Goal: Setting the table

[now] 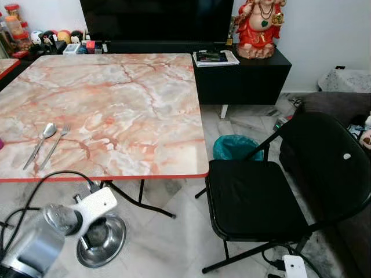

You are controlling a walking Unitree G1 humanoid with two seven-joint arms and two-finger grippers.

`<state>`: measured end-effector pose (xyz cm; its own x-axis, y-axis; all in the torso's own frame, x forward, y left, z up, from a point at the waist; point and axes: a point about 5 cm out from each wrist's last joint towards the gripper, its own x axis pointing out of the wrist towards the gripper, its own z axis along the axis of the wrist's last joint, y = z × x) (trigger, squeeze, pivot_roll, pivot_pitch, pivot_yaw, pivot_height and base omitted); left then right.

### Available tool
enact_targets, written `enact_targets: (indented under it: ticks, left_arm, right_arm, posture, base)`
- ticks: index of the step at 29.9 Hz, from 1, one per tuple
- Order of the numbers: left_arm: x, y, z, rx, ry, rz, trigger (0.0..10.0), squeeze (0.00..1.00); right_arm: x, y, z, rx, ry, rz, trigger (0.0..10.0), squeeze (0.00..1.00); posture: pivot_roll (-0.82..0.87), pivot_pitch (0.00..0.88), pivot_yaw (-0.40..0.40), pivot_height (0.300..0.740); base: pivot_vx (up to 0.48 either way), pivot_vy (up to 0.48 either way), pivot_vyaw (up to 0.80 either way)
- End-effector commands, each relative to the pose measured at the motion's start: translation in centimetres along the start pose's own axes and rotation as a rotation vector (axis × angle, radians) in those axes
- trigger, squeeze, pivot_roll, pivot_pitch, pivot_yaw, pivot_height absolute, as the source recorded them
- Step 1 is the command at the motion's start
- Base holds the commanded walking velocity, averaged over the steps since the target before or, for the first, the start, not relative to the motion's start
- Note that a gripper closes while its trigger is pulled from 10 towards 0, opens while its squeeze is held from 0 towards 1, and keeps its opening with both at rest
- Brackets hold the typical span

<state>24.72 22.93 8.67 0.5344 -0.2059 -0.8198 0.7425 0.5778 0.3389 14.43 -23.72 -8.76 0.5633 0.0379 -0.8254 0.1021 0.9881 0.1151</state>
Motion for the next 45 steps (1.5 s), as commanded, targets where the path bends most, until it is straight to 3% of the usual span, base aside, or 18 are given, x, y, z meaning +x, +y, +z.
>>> enact_targets:
  ticks: [1,2,3,7,15,18,19,20,21,22,24,27,31,34,36,42,45]
  left_arm:
    - [0.2,0.2,-0.2,0.029,0.014,0.027,10.0,0.0]
    - [0.2,0.2,-0.2,0.029,0.013,0.027,10.0,0.0]
    - [2.6,-0.9,-1.7,-0.052,0.05,0.058,10.0,0.0]
    - [5.8,-2.4,-3.3,-0.2,0.079,0.157,10.0,0.0]
    - [8.4,-3.4,-3.8,-0.376,0.04,0.258,10.0,0.0]
    - [9.3,-3.4,-4.1,-0.517,0.0,0.35,10.0,0.0]
    - [9.3,-3.4,-4.1,-0.517,0.0,0.35,10.0,0.0]
    - [9.5,-3.6,-4.2,-0.585,-0.016,0.372,10.0,0.0]
    - [9.8,-4.1,-4.6,-0.737,-0.018,0.397,10.0,0.0]
    - [9.8,-4.1,-4.6,-0.737,-0.018,0.397,10.0,0.0]
    - [10.2,-5.0,-5.1,-0.866,-0.016,0.422,10.0,0.0]
    - [10.4,-5.5,-5.3,-0.914,-0.027,0.446,10.0,0.0]
    - [10.7,-6.6,-5.7,-1.097,-0.036,0.482,10.0,0.0]
    - [11.0,-7.6,-5.6,-1.142,-0.037,0.464,10.0,0.0]
    - [11.2,-8.2,-5.3,-1.103,-0.038,0.43,10.0,0.0]
    - [10.8,-8.1,-6.6,-1.152,-0.001,0.489,10.0,0.0]
    - [10.8,-8.2,-6.8,-1.129,0.01,0.487,10.0,0.0]
  right_arm:
    - [-0.1,-0.3,0.0,0.001,0.003,-0.007,10.0,0.0]
    - [-0.1,-0.3,0.0,0.001,0.003,-0.007,10.0,0.0]
    - [-0.1,-0.3,0.0,0.001,0.004,-0.008,10.0,0.0]
    - [-0.1,-0.2,0.0,0.001,0.004,-0.008,10.0,0.0]
    - [-0.1,-0.3,-0.1,0.001,0.007,-0.007,10.0,0.0]
    - [-0.1,-0.3,-0.1,0.001,0.008,-0.006,10.0,0.0]
    - [-0.1,-0.3,-0.1,0.001,0.008,-0.006,10.0,0.0]
    - [-0.1,-0.3,-0.1,0.002,0.009,-0.006,10.0,0.0]
    - [-0.1,-0.3,-0.1,0.002,0.009,-0.005,10.0,0.0]
    - [-0.1,-0.3,-0.1,0.002,0.009,-0.005,10.0,0.0]
    - [-0.1,-0.3,-0.2,0.003,0.009,-0.004,10.0,0.0]
    - [-0.1,-0.3,-0.2,0.003,0.01,-0.003,10.0,0.0]
    - [-0.2,-0.4,-0.3,-0.002,0.015,-0.005,10.0,0.0]
    - [-0.2,-0.5,-0.4,0.002,0.013,-0.009,10.0,0.0]
    - [-0.3,-0.5,-0.4,-0.005,0.017,-0.008,10.0,0.0]
    - [-0.3,-0.6,-0.4,-0.01,0.018,-0.012,10.0,0.0]
    - [-0.3,-0.7,-0.4,-0.014,0.018,-0.012,10.0,0.0]
  posture:
    - [0.03,0.033,-0.02,0.74]
    - [0.03,0.033,-0.02,0.74]
    - [0.03,0.034,-0.018,0.74]
    - [0.02,0.035,-0.018,0.74]
    - [0.02,0.033,-0.015,0.74]
    - [0.02,0.035,-0.015,0.74]
    - [0.02,0.035,-0.015,0.74]
    - [0.02,0.033,-0.017,0.74]
    - [0.02,0.034,-0.017,0.74]
    - [0.02,0.034,-0.017,0.74]
    - [0.01,0.031,-0.016,0.74]
    - [0.01,0.024,-0.015,0.74]
    - [0.0,0.017,-0.013,0.74]
    - [0.0,0.013,-0.013,0.74]
    - [0.0,0.007,-0.016,0.74]
    - [-0.01,0.018,-0.018,0.74]
    - [0.0,0.023,-0.023,0.74]
  base:
    - [0.0,0.0,0.0]
    - [0.0,0.0,0.0]
    - [0.0,0.0,0.0]
    - [0.0,0.0,0.0]
    - [0.0,0.0,0.0]
    - [0.0,0.0,0.0]
    - [0.0,0.0,0.0]
    - [0.0,0.0,0.0]
    - [0.0,0.0,0.0]
    - [0.0,0.0,0.0]
    - [0.0,0.0,0.0]
    - [0.0,0.0,0.0]
    - [0.0,0.0,0.0]
    - [0.0,0.0,0.0]
    - [0.0,0.0,0.0]
    - [0.0,0.24,0.0]
    - [0.0,0.48,0.0]
